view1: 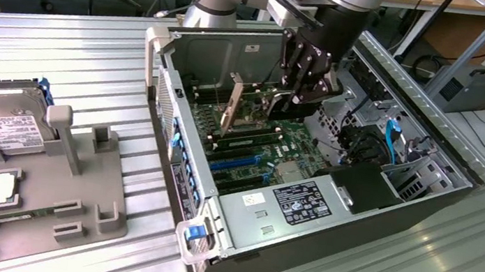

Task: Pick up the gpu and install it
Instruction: 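Insert the gpu into the slot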

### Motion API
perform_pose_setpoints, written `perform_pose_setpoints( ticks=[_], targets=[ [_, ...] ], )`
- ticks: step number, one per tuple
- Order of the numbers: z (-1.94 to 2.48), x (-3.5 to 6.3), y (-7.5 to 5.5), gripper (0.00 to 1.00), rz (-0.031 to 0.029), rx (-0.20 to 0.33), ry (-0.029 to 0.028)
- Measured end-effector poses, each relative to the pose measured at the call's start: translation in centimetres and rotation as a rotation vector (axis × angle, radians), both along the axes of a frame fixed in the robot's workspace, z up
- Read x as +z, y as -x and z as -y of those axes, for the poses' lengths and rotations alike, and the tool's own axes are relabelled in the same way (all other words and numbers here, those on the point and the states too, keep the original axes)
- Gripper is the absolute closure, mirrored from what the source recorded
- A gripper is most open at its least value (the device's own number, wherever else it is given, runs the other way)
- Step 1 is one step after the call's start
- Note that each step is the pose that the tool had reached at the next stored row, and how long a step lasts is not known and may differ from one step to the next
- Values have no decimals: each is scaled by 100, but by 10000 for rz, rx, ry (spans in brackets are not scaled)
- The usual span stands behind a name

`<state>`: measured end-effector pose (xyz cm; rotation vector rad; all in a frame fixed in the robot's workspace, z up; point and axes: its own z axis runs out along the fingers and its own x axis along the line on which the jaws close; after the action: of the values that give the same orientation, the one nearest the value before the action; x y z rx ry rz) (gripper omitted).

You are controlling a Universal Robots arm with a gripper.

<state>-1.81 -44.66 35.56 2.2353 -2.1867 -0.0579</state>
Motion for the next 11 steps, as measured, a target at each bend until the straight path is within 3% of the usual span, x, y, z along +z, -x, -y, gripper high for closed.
perform_pose_setpoints(
  ticks=[11],
  targets=[
    [0,-7,34,73,1,1,-3]
  ],
)
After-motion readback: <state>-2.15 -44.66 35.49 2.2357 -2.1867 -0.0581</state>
